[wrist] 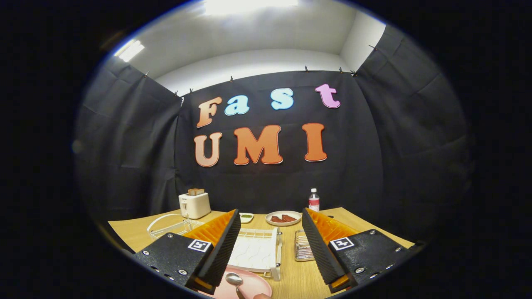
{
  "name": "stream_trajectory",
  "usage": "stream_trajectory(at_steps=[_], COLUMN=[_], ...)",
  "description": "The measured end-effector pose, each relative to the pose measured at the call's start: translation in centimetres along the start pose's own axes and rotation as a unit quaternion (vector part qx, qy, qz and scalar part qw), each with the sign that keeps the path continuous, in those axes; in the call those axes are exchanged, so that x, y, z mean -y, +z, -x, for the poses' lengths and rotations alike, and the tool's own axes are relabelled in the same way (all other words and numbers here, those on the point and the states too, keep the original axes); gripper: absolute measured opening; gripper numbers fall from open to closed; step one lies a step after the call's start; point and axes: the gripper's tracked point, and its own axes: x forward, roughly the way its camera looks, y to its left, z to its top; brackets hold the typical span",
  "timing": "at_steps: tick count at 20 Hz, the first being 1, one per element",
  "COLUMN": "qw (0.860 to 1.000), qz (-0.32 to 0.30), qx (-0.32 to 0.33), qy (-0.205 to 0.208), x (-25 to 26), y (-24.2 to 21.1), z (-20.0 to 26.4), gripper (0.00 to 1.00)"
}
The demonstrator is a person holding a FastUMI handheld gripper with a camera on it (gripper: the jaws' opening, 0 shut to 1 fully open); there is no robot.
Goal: Take the plate from the dish rack, then take the spoon from the basket and place it into the plate.
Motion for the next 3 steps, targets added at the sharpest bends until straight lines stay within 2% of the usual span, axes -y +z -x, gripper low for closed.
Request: stream_trajectory(at_steps=[3], qw=[1.0], qz=[0.0], qx=[0.001], qy=[-0.002], x=[0.0], y=[-0.01], z=[-0.13], gripper=[0.88])
